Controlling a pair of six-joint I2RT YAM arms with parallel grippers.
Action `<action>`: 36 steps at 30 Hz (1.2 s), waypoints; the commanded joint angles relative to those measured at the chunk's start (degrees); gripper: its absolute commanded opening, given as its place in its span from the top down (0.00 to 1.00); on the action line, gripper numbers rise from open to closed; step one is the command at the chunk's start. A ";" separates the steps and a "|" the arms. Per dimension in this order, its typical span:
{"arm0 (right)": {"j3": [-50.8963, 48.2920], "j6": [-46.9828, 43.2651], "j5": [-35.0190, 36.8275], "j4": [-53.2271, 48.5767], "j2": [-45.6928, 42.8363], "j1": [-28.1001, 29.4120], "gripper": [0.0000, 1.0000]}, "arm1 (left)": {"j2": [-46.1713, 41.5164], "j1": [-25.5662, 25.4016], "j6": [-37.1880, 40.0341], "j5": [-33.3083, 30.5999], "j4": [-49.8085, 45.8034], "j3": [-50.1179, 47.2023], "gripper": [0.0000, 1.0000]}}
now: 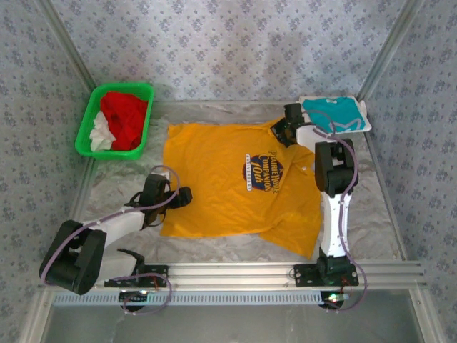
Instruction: Fold and stack the t-shirts
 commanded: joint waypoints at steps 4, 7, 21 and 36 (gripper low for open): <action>5.24 -4.37 3.81 -3.83 -0.34 0.39 1.00 | -0.53 -0.14 -0.83 -1.20 -1.85 -1.09 0.14; 10.65 -7.45 4.36 -5.06 1.42 0.27 1.00 | -0.32 -0.14 -0.83 -1.42 -1.94 -0.91 0.14; 56.15 -14.74 -0.47 -7.29 26.66 -1.39 0.60 | -0.14 -0.14 -1.09 -2.98 -2.19 -0.65 0.14; 16.14 -23.45 3.49 -10.02 -4.87 -3.14 0.73 | -0.29 -0.14 -1.88 -4.26 -4.21 0.14 0.14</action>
